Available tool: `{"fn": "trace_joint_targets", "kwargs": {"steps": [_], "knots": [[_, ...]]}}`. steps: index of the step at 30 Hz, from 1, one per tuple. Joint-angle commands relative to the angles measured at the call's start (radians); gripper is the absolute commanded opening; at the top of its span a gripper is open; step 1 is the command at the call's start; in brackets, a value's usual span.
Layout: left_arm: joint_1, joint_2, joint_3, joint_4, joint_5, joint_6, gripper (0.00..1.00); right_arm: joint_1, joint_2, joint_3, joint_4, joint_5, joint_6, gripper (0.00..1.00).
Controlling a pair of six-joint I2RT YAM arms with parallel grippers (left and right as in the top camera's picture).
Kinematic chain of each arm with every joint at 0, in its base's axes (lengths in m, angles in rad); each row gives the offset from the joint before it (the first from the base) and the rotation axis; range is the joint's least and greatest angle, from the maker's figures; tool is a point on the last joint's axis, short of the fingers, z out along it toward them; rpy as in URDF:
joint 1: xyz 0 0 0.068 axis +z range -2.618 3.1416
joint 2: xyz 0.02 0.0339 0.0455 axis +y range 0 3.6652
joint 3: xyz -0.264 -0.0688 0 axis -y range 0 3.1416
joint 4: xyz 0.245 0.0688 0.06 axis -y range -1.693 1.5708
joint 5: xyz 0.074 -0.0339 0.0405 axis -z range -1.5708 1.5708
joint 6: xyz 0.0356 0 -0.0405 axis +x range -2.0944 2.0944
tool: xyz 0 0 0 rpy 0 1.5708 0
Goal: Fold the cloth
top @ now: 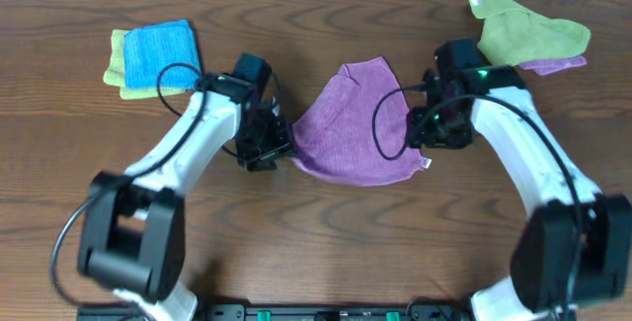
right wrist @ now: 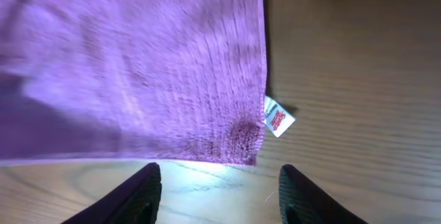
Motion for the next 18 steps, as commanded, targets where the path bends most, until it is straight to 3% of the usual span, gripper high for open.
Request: {"fn": "trace_joint_targets", "kwargs": {"steps": [1,2,11,18], "knots": [[0.005,-0.078,-0.002,-0.019,-0.053,0.006,0.86,0.01,-0.053,0.0,0.031,0.0,-0.043,0.61],[0.005,-0.105,-0.002,-0.022,-0.069,0.006,0.98,0.01,-0.062,0.001,0.058,-0.007,-0.05,0.62],[0.005,-0.134,-0.002,0.009,-0.082,0.001,0.95,0.034,0.043,0.036,0.42,-0.096,-0.092,0.54],[0.006,-0.14,-0.002,0.017,-0.013,-0.01,0.95,0.084,0.341,0.32,0.409,-0.149,-0.146,0.55]]}}
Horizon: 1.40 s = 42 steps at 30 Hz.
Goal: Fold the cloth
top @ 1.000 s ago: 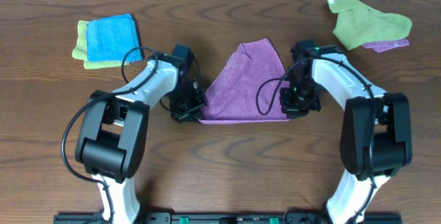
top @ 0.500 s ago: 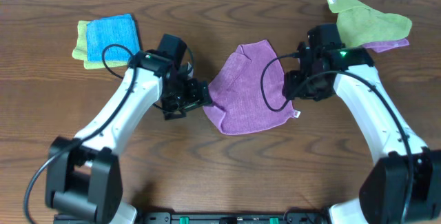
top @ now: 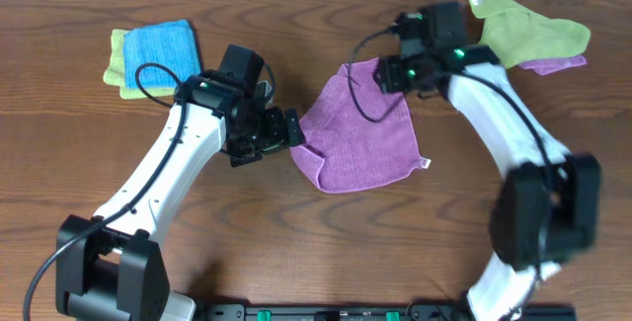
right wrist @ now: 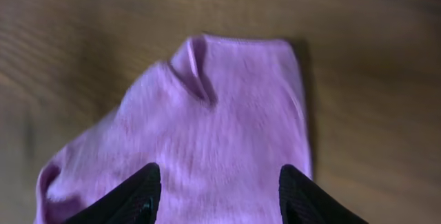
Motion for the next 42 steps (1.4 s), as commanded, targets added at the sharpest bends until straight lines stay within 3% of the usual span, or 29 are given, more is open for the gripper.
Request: {"fn": "trace_joint_targets", "kwargs": {"steps": [1,9,27,30,32,35,37,42], "knots": [[0.006,-0.016,-0.002,0.0,0.047,-0.011,0.95,0.03,0.117,0.138,-0.024,-0.055,-0.056,0.56],[0.038,-0.046,0.004,0.005,0.12,-0.008,0.95,0.056,0.247,0.247,-0.058,-0.132,-0.172,0.58],[0.153,-0.075,0.005,0.008,0.159,-0.007,0.95,0.097,0.358,0.247,-0.032,-0.217,-0.174,0.55],[0.167,-0.075,0.005,0.007,0.159,-0.007,0.95,0.112,0.358,0.247,-0.024,-0.225,-0.177,0.49],[0.172,-0.075,0.005,0.007,0.159,-0.007,0.95,0.122,0.358,0.247,-0.025,-0.226,-0.177,0.39],[0.174,-0.075,0.005,0.007,0.158,-0.003,0.95,0.135,0.358,0.247,-0.025,-0.226,-0.177,0.22],[0.174,-0.075,0.005,0.007,0.158,-0.002,0.95,0.139,0.358,0.248,-0.024,-0.226,-0.177,0.03],[0.174,-0.075,0.005,0.008,0.153,0.001,0.95,0.136,0.349,0.264,-0.019,-0.26,-0.173,0.01]]}}
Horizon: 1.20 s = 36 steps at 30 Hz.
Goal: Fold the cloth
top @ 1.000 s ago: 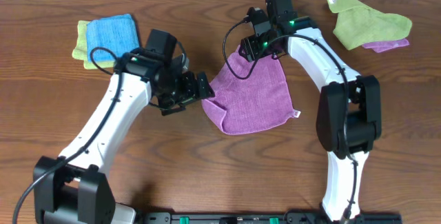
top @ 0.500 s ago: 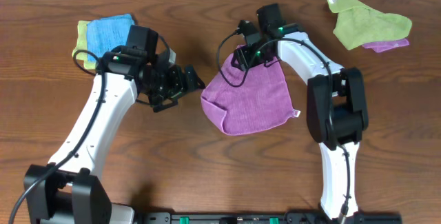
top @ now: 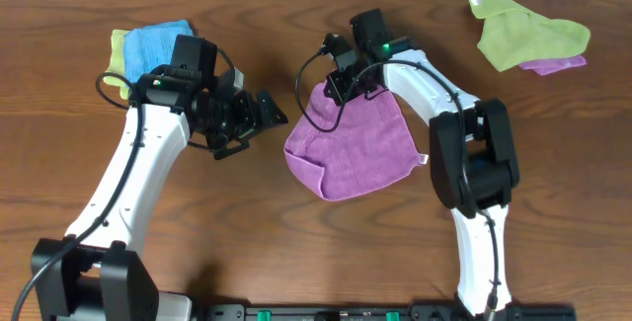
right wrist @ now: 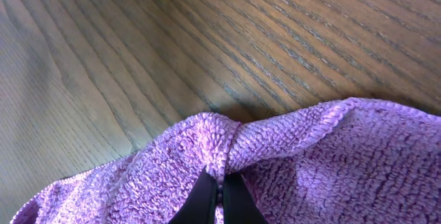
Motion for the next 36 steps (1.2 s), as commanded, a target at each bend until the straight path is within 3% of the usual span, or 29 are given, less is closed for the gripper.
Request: {"fn": "trace_joint_targets", "kwargs": {"steps": [1,9,19,33,36], "knots": [[0.007,-0.018,0.005,-0.003,-0.004,0.003,0.95,0.003,-0.011,0.043,0.009,-0.078,-0.004,0.01],[0.007,-0.017,0.005,-0.003,-0.032,0.004,0.95,-0.008,-0.042,0.163,0.0,-0.128,-0.003,0.01],[0.007,-0.018,0.005,0.016,-0.058,0.007,0.95,-0.101,-0.054,0.177,-0.076,-0.213,-0.031,0.01],[0.007,-0.018,0.005,0.049,-0.083,0.01,0.95,-0.231,-0.054,0.176,-0.398,0.205,-0.108,0.01],[0.007,-0.018,0.005,0.05,-0.082,0.01,0.95,-0.232,-0.054,0.176,-0.42,0.301,-0.06,0.18]]}}
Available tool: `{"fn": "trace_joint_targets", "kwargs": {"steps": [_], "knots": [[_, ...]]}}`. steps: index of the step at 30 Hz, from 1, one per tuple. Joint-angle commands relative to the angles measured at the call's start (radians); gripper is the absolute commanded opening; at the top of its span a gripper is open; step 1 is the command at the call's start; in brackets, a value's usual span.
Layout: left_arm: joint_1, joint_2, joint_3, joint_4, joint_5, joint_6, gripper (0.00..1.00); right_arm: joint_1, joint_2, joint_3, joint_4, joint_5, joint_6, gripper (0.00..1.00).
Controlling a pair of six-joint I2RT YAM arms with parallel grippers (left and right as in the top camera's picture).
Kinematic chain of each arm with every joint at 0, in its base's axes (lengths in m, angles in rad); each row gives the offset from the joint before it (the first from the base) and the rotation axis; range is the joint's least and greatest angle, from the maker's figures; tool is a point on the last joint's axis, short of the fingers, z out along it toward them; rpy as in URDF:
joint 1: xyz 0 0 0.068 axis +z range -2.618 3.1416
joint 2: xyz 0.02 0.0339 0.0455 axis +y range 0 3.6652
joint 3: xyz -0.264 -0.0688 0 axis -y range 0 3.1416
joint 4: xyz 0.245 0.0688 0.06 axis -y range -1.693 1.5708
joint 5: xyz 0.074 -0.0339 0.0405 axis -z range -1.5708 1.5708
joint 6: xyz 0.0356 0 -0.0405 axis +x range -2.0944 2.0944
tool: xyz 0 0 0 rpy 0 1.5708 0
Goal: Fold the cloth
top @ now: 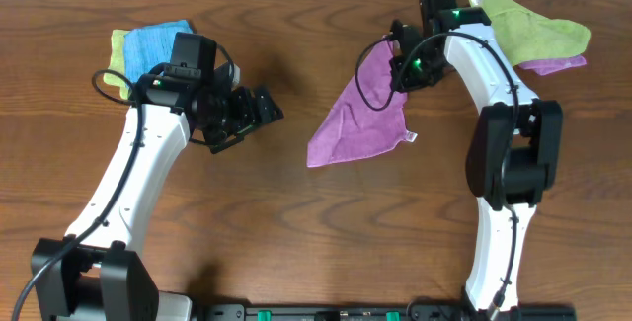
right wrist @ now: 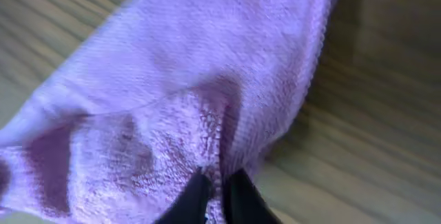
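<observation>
The purple cloth [top: 355, 119] lies crumpled in the middle of the table, its upper right corner lifted toward the back. My right gripper [top: 403, 62] is shut on that corner; in the right wrist view the purple cloth [right wrist: 179, 93] fills the frame and the right gripper [right wrist: 220, 193] pinches a ridge of it between its dark fingertips [right wrist: 242, 198]. A white tag [top: 409, 139] sticks out at the cloth's right edge. My left gripper [top: 265, 106] hovers to the left of the cloth, apart from it, jaws spread with nothing between them.
A folded blue cloth on a yellow-green one [top: 153, 52] sits at the back left, behind the left arm. A loose green cloth [top: 528, 30] over a purple one [top: 553, 64] lies at the back right. The wooden table [top: 296, 232] stretches toward the front.
My right gripper, still shut on the cloth's corner, has moved right and toward the back, dragging the cloth with it into a narrower slanted shape. The left arm has hardly moved.
At first both grippers stood open at the cloth's left and right sides. Then the right gripper was open over the cloth's back edge and the left drew away. Later the right was shut on the back left corner, and now holds it farther right.
</observation>
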Motion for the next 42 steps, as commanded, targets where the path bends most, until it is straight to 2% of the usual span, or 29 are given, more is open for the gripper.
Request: {"fn": "trace_joint_targets", "kwargs": {"steps": [1,5,6,10,22,29,37,39,41,42], "knots": [[0.007,-0.018,0.005,0.0,-0.01,0.006,0.95,-0.005,-0.04,0.019,-0.003,0.11,0.024,0.23],[0.007,-0.018,0.005,0.0,-0.006,0.006,0.95,-0.005,-0.061,0.019,0.047,0.125,0.088,0.35],[0.007,-0.018,0.005,0.0,-0.006,0.006,0.95,-0.003,-0.074,0.019,0.063,0.124,0.095,0.41],[0.007,-0.018,0.005,0.001,-0.006,0.006,0.95,0.003,-0.116,0.019,0.141,0.072,0.09,0.49],[0.007,-0.018,0.005,0.032,-0.006,0.002,0.95,0.019,-0.034,0.018,0.176,0.018,0.091,0.43],[0.007,-0.018,0.005,0.037,-0.005,0.002,0.95,0.021,0.047,0.018,0.134,0.008,0.091,0.41],[0.007,-0.018,0.005,0.037,-0.006,0.002,0.95,0.021,0.053,0.017,0.113,0.008,0.091,0.35],[0.007,-0.018,0.005,0.037,-0.006,0.002,0.95,0.024,0.053,0.017,0.101,0.008,0.09,0.3],[0.007,-0.018,0.005,0.037,-0.006,0.002,0.95,0.026,0.053,0.017,0.097,0.008,0.091,0.21],[0.007,-0.018,0.005,0.037,-0.006,0.002,0.95,0.026,0.053,0.017,0.096,0.0,0.09,0.13]]}}
